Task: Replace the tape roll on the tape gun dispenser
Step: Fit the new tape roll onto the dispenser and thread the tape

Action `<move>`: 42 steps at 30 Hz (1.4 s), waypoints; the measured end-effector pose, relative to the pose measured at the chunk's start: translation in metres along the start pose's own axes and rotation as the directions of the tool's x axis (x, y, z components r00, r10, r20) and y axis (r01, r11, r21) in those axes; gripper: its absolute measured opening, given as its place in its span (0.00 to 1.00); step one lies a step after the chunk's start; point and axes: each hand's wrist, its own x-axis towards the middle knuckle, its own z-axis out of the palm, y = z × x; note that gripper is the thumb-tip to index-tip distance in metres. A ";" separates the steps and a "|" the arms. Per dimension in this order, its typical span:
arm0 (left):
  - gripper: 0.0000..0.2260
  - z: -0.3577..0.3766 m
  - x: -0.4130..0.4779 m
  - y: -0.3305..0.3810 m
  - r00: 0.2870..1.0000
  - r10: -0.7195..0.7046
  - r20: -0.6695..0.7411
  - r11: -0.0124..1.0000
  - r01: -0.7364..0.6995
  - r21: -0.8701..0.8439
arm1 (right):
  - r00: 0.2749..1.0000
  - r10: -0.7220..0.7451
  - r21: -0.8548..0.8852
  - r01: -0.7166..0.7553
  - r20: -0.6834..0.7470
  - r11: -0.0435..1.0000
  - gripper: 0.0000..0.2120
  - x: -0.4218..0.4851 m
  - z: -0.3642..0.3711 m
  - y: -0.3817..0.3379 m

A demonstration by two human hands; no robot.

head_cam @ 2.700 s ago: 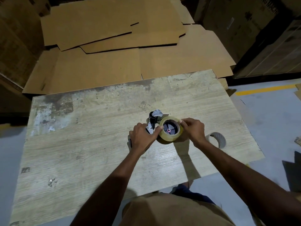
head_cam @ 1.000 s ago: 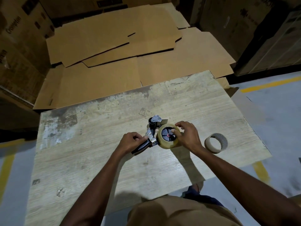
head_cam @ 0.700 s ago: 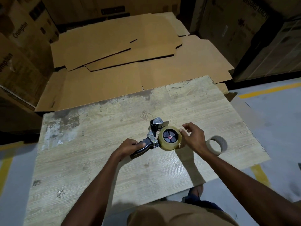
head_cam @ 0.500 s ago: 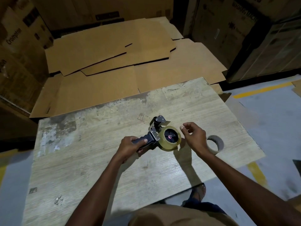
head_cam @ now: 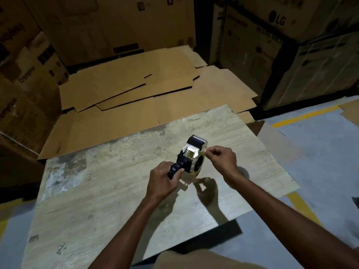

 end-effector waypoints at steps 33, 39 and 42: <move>0.09 0.009 -0.045 0.080 0.982 -0.033 -0.184 0.996 0.048 0.074 | 0.813 -0.577 -0.259 0.575 0.075 0.776 0.03 -0.034 -0.033 0.004; 0.09 0.004 -0.042 0.053 0.981 -0.120 -0.154 0.992 0.124 0.018 | 0.796 -0.580 -0.310 0.603 0.173 0.735 0.04 -0.017 -0.024 0.013; 0.09 0.004 -0.040 0.037 0.960 -0.247 -0.131 0.966 0.233 -0.113 | 0.834 -0.539 -0.295 0.547 0.117 0.783 0.08 -0.008 -0.022 0.019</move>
